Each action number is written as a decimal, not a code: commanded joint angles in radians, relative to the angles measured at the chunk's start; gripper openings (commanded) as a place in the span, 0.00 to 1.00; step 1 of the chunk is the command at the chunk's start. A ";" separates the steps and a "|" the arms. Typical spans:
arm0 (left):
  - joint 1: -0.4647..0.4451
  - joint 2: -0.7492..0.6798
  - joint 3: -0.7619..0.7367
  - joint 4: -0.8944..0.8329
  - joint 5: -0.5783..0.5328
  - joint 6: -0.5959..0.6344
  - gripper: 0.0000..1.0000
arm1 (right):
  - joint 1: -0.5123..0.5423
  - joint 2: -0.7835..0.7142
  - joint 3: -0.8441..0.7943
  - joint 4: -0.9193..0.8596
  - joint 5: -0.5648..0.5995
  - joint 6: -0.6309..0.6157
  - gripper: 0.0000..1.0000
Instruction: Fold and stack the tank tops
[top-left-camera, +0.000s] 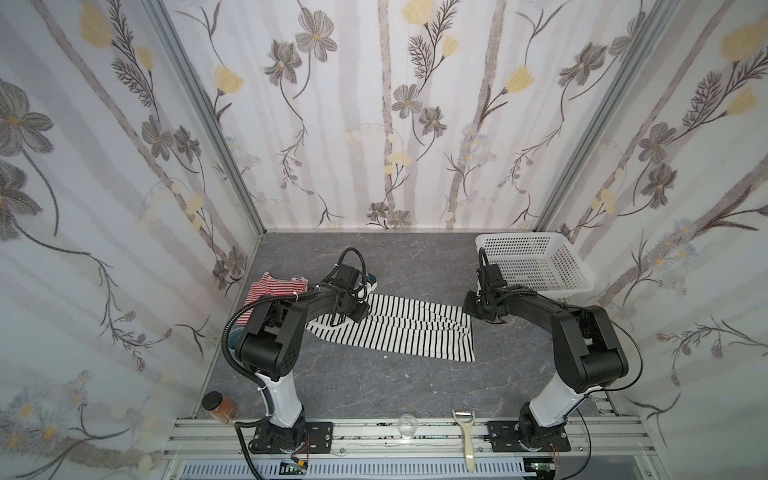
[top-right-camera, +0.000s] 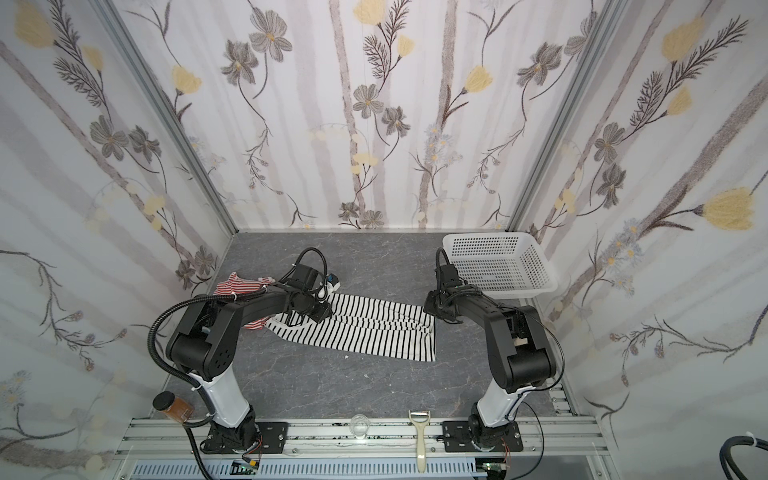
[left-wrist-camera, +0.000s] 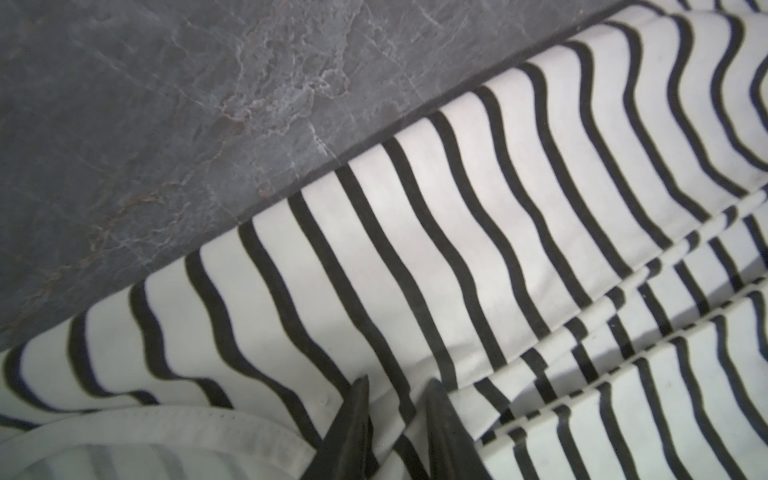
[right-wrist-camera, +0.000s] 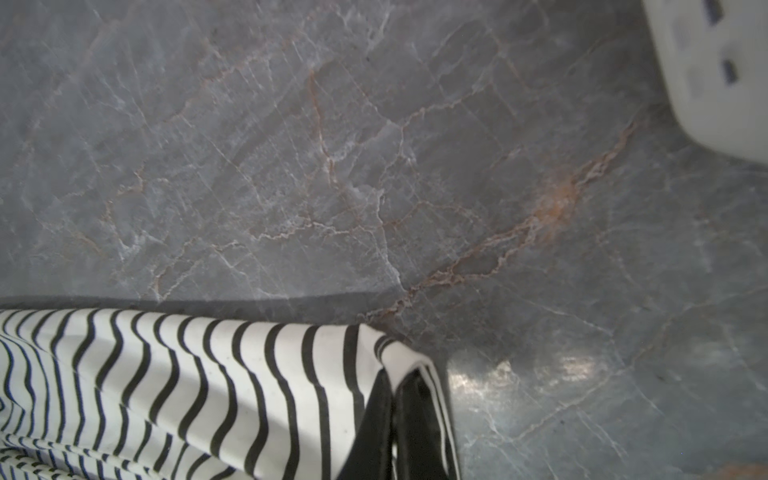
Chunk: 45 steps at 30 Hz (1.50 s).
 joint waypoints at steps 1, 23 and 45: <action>0.008 0.014 -0.015 -0.089 -0.056 0.002 0.28 | -0.018 -0.011 0.033 0.019 0.015 -0.003 0.00; 0.010 0.018 -0.011 -0.088 -0.042 -0.007 0.28 | 0.011 0.061 0.173 -0.014 0.145 0.003 0.33; 0.011 0.020 -0.001 -0.087 -0.040 -0.009 0.27 | 0.196 0.083 0.073 -0.019 0.145 0.038 0.28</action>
